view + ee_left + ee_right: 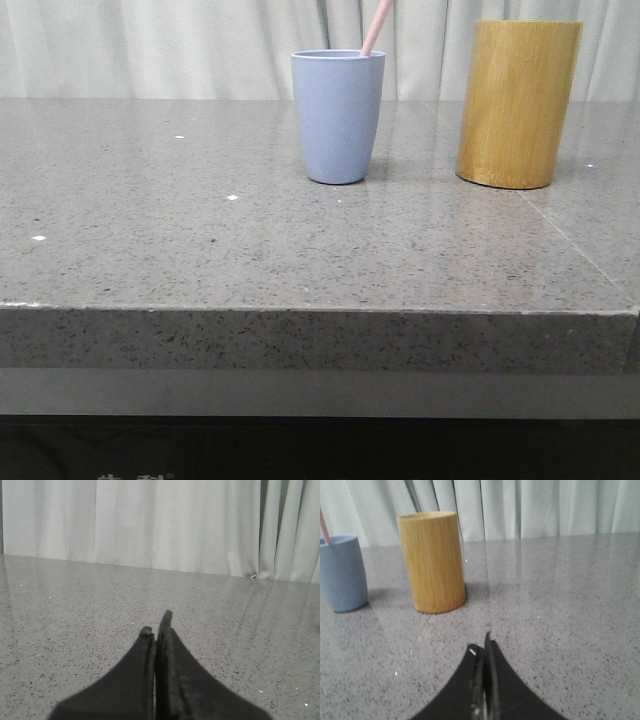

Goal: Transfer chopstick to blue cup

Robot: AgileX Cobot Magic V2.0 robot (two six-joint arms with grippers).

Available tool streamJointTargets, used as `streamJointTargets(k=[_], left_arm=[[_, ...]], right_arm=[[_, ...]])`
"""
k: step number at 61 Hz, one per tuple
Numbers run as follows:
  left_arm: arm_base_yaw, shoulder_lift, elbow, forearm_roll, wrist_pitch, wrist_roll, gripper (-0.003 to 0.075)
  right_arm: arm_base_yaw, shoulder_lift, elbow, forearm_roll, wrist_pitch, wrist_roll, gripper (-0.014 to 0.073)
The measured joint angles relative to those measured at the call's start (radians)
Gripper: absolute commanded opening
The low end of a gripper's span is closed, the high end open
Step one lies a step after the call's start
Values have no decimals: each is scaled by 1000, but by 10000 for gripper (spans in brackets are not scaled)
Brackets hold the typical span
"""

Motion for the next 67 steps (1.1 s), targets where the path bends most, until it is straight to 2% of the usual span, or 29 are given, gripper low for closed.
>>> streamJointTargets(k=[47,67], left_arm=[[0,0,0,0,0,0,-19],[0,0,0,0,0,0,-19]], right_arm=[[-1,0,2,24,-12,0,-119],[-2,0,2,27,4,-93,-119]])
